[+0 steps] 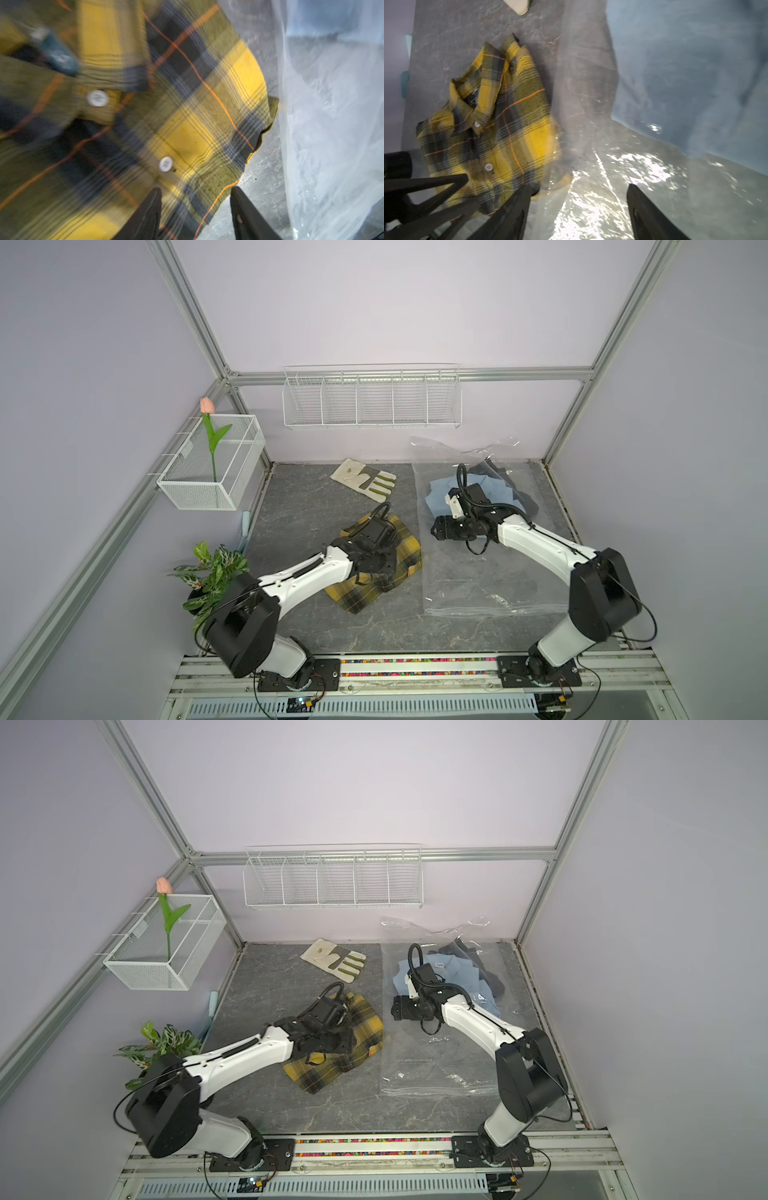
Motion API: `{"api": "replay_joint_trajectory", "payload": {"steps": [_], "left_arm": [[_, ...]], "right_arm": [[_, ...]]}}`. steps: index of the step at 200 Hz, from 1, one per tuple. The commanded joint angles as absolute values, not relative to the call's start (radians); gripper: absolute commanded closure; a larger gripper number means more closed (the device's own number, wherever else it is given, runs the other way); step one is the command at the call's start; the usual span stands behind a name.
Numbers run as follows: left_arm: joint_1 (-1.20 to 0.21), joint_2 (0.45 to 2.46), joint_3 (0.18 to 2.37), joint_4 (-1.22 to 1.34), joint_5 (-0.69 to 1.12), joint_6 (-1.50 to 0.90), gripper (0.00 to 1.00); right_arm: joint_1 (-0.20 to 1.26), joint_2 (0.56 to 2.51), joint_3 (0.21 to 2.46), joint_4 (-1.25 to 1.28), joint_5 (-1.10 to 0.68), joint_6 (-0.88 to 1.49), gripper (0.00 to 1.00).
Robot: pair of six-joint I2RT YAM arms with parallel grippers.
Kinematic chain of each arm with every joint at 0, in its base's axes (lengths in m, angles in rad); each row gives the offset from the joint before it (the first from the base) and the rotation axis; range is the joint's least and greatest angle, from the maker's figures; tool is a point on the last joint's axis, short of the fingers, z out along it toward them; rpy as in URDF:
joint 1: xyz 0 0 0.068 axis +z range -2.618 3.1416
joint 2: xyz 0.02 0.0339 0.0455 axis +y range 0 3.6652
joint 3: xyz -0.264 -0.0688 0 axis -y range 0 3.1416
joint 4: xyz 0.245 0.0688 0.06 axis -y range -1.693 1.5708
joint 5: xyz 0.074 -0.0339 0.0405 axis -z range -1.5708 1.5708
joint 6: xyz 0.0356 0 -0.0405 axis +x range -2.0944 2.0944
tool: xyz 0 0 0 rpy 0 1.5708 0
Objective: Place the folded shirt into the vacuum bag
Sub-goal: Pick up the shirt from the center of the board.
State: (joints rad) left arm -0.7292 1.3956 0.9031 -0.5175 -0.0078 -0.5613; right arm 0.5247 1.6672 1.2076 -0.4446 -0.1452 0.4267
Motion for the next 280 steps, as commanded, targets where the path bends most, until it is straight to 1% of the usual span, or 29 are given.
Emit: {"api": "replay_joint_trajectory", "payload": {"steps": [1,35,56,78,99,120,139,170,193,207,228,238,246,267,280], "left_arm": [[-0.715,1.288,0.854,-0.61,-0.06,-0.649,0.45],[-0.703,1.194,0.753,-0.624,-0.127,-0.787,0.46],[-0.674,1.127,0.677,-0.607,-0.135,-0.869,0.46],[-0.664,1.06,0.613,-0.609,-0.15,-0.923,0.46],[-0.652,1.004,0.533,-0.58,-0.166,-0.953,0.46],[-0.559,0.974,0.458,-0.535,-0.112,-0.952,0.46],[-0.458,0.963,0.427,-0.512,-0.08,-0.91,0.46],[-0.359,1.031,0.454,-0.448,-0.066,-0.822,0.46],[-0.354,1.169,0.536,-0.413,-0.068,-0.759,0.46],[-0.352,1.24,0.591,-0.416,-0.078,-0.729,0.45],[-0.347,1.279,0.643,-0.418,-0.084,-0.692,0.45],[-0.346,1.276,0.665,-0.427,-0.081,-0.673,0.45],[-0.347,1.275,0.676,-0.428,-0.064,-0.657,0.45],[-0.345,1.302,0.708,-0.466,0.005,-0.612,0.45],[-0.346,1.306,0.715,-0.499,0.017,-0.611,0.46]], "right_arm": [[0.569,1.749,1.305,-0.465,-0.259,0.38,0.23],[0.636,1.883,1.432,-0.532,-0.284,0.35,0.23],[0.658,1.954,1.493,-0.548,-0.302,0.363,0.23],[0.657,2.038,1.567,-0.624,-0.264,0.345,0.23],[0.652,2.088,1.612,-0.646,-0.221,0.332,0.2],[0.652,2.134,1.658,-0.65,-0.227,0.348,0.17],[0.651,2.177,1.703,-0.711,-0.186,0.352,0.16],[0.657,2.165,1.631,-0.7,-0.175,0.376,0.17],[0.695,2.134,1.571,-0.684,-0.13,0.419,0.17],[0.722,2.11,1.517,-0.625,-0.114,0.479,0.18],[0.777,2.109,1.481,-0.567,-0.062,0.565,0.21],[0.798,2.114,1.47,-0.546,-0.028,0.597,0.25],[0.806,2.112,1.451,-0.517,-0.017,0.623,0.3],[0.806,2.087,1.414,-0.448,0.002,0.643,0.58],[0.803,2.079,1.459,-0.491,0.037,0.586,0.71]]}}
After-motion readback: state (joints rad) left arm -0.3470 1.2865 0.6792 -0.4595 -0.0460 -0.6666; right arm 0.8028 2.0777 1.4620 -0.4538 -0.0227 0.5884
